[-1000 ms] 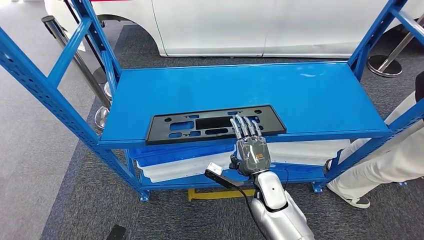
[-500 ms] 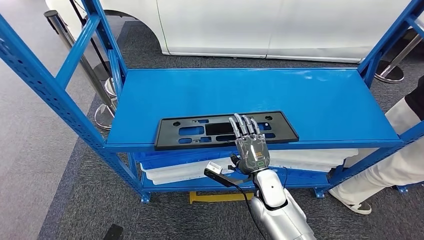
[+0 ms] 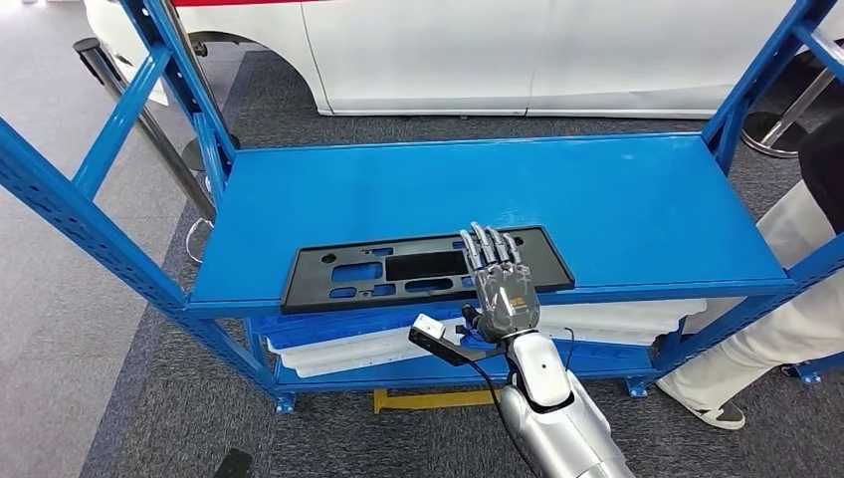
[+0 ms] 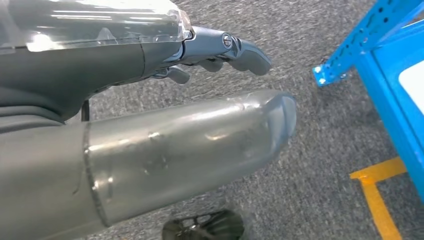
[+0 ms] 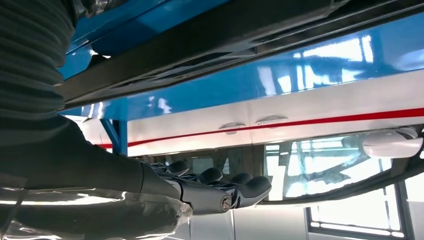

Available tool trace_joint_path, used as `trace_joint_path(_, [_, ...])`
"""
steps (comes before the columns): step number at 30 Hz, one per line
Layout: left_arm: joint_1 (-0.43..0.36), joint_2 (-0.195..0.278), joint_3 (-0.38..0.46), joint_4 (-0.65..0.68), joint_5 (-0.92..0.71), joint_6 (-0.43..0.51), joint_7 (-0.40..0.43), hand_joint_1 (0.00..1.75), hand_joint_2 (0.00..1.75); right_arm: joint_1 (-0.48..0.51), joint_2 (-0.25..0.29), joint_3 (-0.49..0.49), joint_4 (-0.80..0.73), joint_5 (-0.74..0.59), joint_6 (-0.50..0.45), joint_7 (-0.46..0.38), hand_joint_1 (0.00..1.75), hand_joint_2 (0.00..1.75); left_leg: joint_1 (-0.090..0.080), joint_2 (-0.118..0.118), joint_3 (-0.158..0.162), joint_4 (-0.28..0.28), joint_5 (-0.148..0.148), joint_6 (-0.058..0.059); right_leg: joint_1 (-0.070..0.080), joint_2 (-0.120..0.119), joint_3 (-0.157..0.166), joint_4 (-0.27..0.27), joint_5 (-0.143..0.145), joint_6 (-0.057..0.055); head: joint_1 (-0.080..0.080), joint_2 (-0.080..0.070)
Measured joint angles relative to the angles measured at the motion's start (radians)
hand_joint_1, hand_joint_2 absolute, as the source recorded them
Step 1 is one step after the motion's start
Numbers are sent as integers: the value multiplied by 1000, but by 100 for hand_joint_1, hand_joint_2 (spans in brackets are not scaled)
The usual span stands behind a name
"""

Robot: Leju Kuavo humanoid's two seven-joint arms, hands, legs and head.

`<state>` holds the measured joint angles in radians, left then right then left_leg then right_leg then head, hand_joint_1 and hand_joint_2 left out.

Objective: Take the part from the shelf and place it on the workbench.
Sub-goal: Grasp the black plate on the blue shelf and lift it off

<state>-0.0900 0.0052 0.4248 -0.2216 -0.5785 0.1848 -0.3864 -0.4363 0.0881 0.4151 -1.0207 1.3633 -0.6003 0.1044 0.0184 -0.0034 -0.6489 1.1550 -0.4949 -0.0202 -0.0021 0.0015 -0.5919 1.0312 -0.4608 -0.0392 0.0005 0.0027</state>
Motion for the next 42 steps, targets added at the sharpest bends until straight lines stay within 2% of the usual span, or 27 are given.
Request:
trace_joint_path(2, [-2, 1, 1, 0, -6, -1, -1, 0, 0, -7, 0, -3, 4, -7, 3, 0, 0, 175, -4, 0, 46, -106, 41, 8, 3, 1, 1, 6, -6, 8, 0, 0])
trace_joint_path(5, [-3, 2, 5, 0, -15, -4, -2, 0, 0, -22, 0, -8, 15, -15, 7, 2, 0, 175, -7, -3, 53, -129, 42, 21, 6, 2, -3, 6, -5, 20, 0, 0])
trace_joint_path(7, [-3, 1, 6, -1, -22, -4, -3, 0, 0, -35, 0, -11, 25, -12, 7, 7, 0, 175, -2, -2, 56, -137, 47, 32, 6, 2, -8, 22, -19, 29, 0, 0])
trace_joint_path(9, [-5, 1, 8, -1, -31, -4, -3, 0, 0, -54, 0, -15, 42, -6, 8, 16, 0, 175, 2, 0, 58, -143, 51, 42, 3, 1, -50, 110, -70, 40, 0, 0])
trace_joint_path(11, [-6, 1, 11, -1, -38, -4, -3, 0, 0, -64, -1, -19, 63, 2, 7, 21, 0, 175, 2, 0, 58, -143, 50, 45, -2, 1, -116, 241, -123, 46, 0, 0])
trace_joint_path(12, [-6, 1, 13, -1, -41, -4, -3, 0, 0, -65, -2, -20, 72, 6, 7, 22, 0, 175, 2, 0, 59, -143, 50, 45, -4, 1, -138, 280, -129, 48, 0, 0])
trace_joint_path(13, [-5, 1, 14, -1, -43, -5, -3, 0, 0, -66, -2, -21, 79, 8, 6, 22, 0, 175, 3, -1, 59, -142, 49, 45, -6, 1, -143, 281, -115, 49, 0, 0])
trace_joint_path(14, [-5, 0, 15, -1, -45, -5, -4, 0, 0, -68, -2, -22, 85, 11, 5, 23, 0, 175, 3, -2, 60, -141, 47, 43, -9, 1, -127, 241, -83, 48, 0, 0])
trace_joint_path(16, [-5, -1, 17, -1, -48, -7, -5, 0, 0, -75, -3, -23, 94, 17, 0, 23, 0, 175, 2, -3, 63, -138, 43, 39, -10, 0, -63, 102, -14, 44, 0, 0])
trace_joint_path(17, [-6, -2, 18, -1, -49, -8, -6, 0, 0, -80, -2, -23, 99, 22, -6, 23, 0, 175, 0, -4, 63, -136, 41, 35, -9, 0, -37, 48, 5, 41, 0, 0])
trace_joint_path(18, [-6, -3, 19, -1, -51, -8, -7, 0, 0, -84, -2, -23, 105, 27, -12, 24, 0, 175, -1, -4, 63, -136, 40, 30, -6, 1, -24, 18, 11, 39, 0, 0])
trace_joint_path(21, [-6, -4, 23, -1, -56, -9, -9, 0, 0, -90, 1, -23, 123, 38, -26, 25, 0, 175, -1, -3, 64, -139, 39, 13, -4, 2, -21, 5, 11, 26, 0, 0])
trace_joint_path(23, [-7, -6, 23, -1, -59, -9, -9, 0, 0, -97, 5, -23, 132, 44, -29, 26, 0, 175, 1, -3, 50, -103, 11, 4, -8, 1, -15, -5, 16, 12, 0, 0])
trace_joint_path(24, [-7, -6, 24, -1, -60, -9, -9, 0, 0, -102, 8, -23, 138, 49, -30, 27, 0, 175, 2, -2, 28, -53, -17, 1, -8, 1, -13, -8, 17, 7, 0, 0])
trace_joint_path(26, [-7, -6, 26, -1, -65, -10, -9, 0, 0, -112, 13, -23, 158, 70, -31, 35, 0, 175, 2, -2, -37, 84, -78, -4, -5, 0, -13, -8, 16, 2, 0, 0])
trace_joint_path(27, [-7, -7, 28, -1, -68, -10, -9, 0, 0, -116, 15, -23, 174, 84, -31, 41, 0, 175, 2, -2, -62, 133, -90, -5, -3, 0, -12, -8, 16, 1, 0, 0])
trace_joint_path(28, [-7, -7, 29, -1, -71, -10, -9, 0, 0, -121, 17, -23, 192, 99, -30, 47, 0, 175, 2, -2, -72, 147, -84, -5, -1, 0, -12, -7, 15, 0, 0, 0])
trace_joint_path(29, [-7, -8, 30, -1, -74, -11, -9, 0, 0, -127, 20, -23, 211, 112, -29, 53, 0, 175, 2, -2, -61, 120, -58, -3, 0, 0, -12, -6, 15, 0, 0, 0])
trace_joint_path(31, [-8, -9, 32, -1, -78, -11, -8, 0, 0, -143, 27, -23, 247, 131, -25, 58, 0, 175, 1, -1, 3, -16, 10, 5, 2, 1, -10, -2, 12, 3, 0, 0])
trace_joint_path(33, [-11, -9, 36, -1, -81, -11, -6, 0, 0, -158, 33, -23, 279, 142, -19, 61, 0, 175, -3, -2, 52, -119, 43, 14, 5, 2, -11, 2, 9, 10, 0, 0])
trace_joint_path(34, [-11, -9, 38, -1, -81, -11, -6, 0, 0, -164, 35, -23, 292, 145, -17, 62, 8, 175, -6, -3, 59, -134, 42, 18, 6, 3, -12, 2, 9, 15, 0, 0])
trace_joint_path(36, [-10, -11, 40, -1, -81, -11, -6, 0, 0, -176, 39, -23, 311, 149, -13, 63, 73, 175, -6, -3, 62, -141, 46, 26, 6, 3, -11, 0, 9, 25, 0, 0])
trace_joint_path(37, [-10, -12, 41, -1, -81, -11, -6, 0, 0, -180, 40, -23, 319, 149, -12, 63, 106, 175, -3, -2, 65, -146, 49, 32, 6, 3, -12, 5, 3, 31, 0, 0])
trace_joint_path(38, [-10, -12, 41, -1, -81, -11, -6, 0, 0, -183, 41, -23, 327, 150, -10, 63, 130, 175, 0, -1, 67, -150, 52, 38, 5, 3, -20, 25, -12, 37, 0, 0])
trace_joint_path(39, [-11, -13, 41, -1, -81, -11, -6, 0, 0, -185, 41, -23, 335, 151, -8, 63, 128, 175, 2, -1, 69, -154, 55, 43, 4, 3, -38, 65, -37, 43, 0, 0])
trace_joint_path(41, [-11, -14, 42, -1, -82, -12, -6, 0, 0, -185, 42, -22, 354, 154, -2, 63, 124, 175, 2, 0, 68, -155, 55, 48, -2, 2, -99, 193, -99, 52, 0, 0])
trace_joint_path(42, [-11, -15, 44, -1, -83, -12, -6, 0, 0, -185, 42, -21, 363, 157, 2, 63, 122, 175, 2, -1, 67, -155, 55, 48, -4, 2, -126, 247, -116, 56, 0, 0])
